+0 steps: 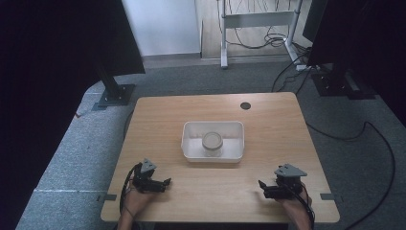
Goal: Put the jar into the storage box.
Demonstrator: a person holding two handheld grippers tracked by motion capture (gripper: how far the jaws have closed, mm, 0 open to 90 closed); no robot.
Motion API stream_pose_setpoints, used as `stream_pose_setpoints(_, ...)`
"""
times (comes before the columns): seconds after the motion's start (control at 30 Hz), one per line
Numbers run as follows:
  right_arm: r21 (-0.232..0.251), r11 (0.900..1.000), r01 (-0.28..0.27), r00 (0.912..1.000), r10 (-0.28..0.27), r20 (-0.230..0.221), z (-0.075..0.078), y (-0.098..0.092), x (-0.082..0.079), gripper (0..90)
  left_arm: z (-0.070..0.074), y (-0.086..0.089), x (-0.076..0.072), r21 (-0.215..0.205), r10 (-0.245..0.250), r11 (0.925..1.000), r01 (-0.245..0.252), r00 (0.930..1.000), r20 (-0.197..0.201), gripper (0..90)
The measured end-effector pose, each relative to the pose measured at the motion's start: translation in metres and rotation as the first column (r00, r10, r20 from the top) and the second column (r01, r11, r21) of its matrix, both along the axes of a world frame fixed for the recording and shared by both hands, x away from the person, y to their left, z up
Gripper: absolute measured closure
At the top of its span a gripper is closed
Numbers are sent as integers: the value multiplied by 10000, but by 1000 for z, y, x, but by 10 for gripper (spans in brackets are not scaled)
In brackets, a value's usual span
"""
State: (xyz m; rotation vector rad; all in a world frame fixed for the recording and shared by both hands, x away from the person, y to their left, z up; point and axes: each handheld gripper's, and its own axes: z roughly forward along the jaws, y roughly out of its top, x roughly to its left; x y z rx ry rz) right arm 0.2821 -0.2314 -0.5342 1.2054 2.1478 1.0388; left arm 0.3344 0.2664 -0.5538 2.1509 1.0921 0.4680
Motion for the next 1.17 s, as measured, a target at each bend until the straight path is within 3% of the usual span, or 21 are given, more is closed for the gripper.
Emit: stream_pose_setpoints(1.17,-317,9981,522,9930,-552,-1044,-26,-25,-31,33,0,0,0,3,20,10000,-20,10000,-1,1)
